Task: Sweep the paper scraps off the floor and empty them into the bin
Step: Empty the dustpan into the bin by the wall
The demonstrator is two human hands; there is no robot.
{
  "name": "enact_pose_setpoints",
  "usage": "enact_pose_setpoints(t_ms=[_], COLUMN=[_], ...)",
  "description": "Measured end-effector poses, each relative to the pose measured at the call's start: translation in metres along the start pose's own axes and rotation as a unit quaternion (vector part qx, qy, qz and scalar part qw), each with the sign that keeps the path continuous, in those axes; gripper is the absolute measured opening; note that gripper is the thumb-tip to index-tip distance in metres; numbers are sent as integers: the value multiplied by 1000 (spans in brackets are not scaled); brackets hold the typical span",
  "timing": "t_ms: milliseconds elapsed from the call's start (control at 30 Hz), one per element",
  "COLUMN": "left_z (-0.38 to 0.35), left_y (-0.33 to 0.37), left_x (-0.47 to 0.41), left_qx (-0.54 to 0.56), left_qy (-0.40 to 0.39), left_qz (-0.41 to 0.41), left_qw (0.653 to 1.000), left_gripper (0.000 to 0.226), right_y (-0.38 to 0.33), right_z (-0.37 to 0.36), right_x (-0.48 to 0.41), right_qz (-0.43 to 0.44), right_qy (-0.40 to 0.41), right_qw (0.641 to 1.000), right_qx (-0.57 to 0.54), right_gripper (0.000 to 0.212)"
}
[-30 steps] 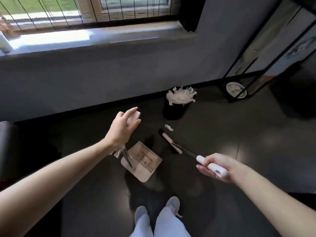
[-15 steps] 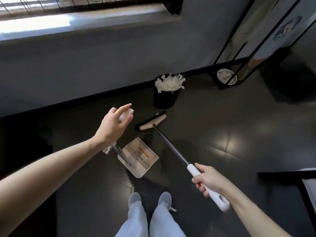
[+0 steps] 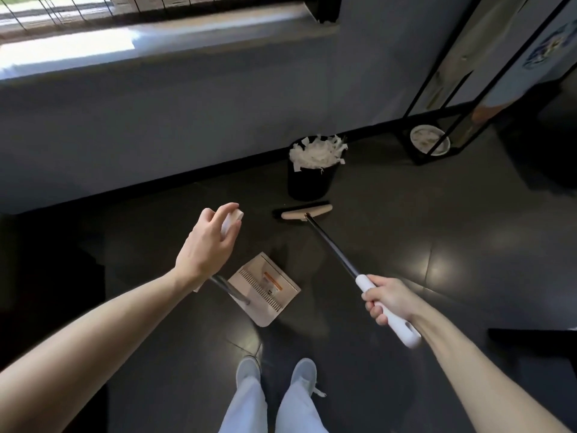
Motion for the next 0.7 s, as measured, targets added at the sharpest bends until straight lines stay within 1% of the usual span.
enact_pose_setpoints(t_ms=[167, 267, 333, 433, 533, 700], left_z=[-20, -25, -26, -29, -30, -27], left_y=[-10, -13, -14, -14, -11, -9], left_x=[-19, -41, -56, -67, -66, -65], left_qx=[26, 39, 44, 45, 45, 56], left_qy=[31, 38, 42, 47, 42, 33], left_qz=[40, 38, 39, 49, 47, 55], left_qw=[998, 998, 997, 997, 997, 996], left_gripper=[39, 37, 36, 37, 38, 39], right_y=[-28, -39, -42, -37, -32, -41], right_z=[1, -5, -11, -25, -44, -52], right_x=[-52, -78, -85, -75, -43, 15], right_qz=[-30, -57, -78, -118, -151, -167], right_qy=[-8, -24, -36, -47, -66, -90], right_qw=[998, 993, 992, 989, 983, 977], right_qx=[-56, -96, -96, -78, -83, -95], right_gripper=[15, 16, 14, 16, 15, 17])
Point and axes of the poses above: each hand's wrist, its own x-axis away from the middle knuckle, its own z-axis out of the back of the hand, y = z × x, the point moved 3 cm from there along -x, towards the middle knuckle, and after that the axes turned 5 degrees about x, right-handed, at the moved point
